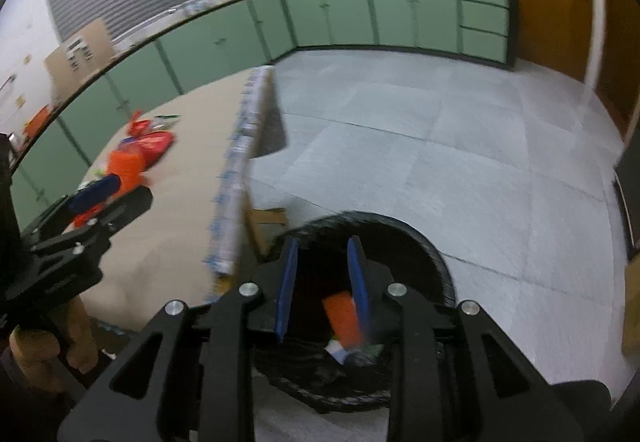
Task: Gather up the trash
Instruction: 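Carry cup and foam net to the bin and release both, then grasp the red plastic bag with the left tool while the right grasps another foam net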
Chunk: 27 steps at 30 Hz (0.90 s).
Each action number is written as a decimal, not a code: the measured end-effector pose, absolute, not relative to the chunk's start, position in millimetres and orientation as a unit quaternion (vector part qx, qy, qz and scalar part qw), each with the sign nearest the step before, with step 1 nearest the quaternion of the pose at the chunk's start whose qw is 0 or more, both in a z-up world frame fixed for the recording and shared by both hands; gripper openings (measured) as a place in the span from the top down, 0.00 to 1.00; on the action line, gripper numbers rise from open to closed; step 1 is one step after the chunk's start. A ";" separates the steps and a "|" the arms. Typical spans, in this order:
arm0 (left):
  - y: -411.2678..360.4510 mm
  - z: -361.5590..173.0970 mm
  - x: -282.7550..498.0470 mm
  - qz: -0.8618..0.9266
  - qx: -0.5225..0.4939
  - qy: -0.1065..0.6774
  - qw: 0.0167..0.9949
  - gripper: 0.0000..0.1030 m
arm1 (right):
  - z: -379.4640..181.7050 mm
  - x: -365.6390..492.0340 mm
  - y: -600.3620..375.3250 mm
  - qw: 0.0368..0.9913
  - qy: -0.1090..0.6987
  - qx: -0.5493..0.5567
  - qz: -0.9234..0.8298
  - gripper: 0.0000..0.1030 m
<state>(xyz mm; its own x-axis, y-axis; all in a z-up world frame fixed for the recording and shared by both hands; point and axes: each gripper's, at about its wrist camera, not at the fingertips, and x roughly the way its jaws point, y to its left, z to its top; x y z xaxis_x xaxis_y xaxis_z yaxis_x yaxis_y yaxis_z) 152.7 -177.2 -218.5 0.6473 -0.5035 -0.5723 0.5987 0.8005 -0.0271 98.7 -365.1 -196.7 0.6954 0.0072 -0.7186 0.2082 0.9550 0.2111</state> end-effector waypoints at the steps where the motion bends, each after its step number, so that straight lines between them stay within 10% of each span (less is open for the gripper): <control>1: -168.3 -217.0 153.8 -0.295 0.081 0.288 0.907 0.24 | -193.5 104.7 -355.3 0.912 0.386 0.136 -0.042 0.74; 27: 70.0 -232.1 227.6 -0.058 0.034 0.276 0.959 0.23 | -180.9 242.9 -176.7 0.919 0.375 0.068 0.103 0.68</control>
<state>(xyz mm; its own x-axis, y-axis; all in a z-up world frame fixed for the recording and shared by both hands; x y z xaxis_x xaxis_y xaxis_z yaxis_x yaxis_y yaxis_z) 227.6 70.0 -232.1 0.8404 -0.0924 -0.5340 0.1297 0.9910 0.0326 242.9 -176.7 -180.9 0.6979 0.2402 -0.6748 -0.1385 0.9696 0.2018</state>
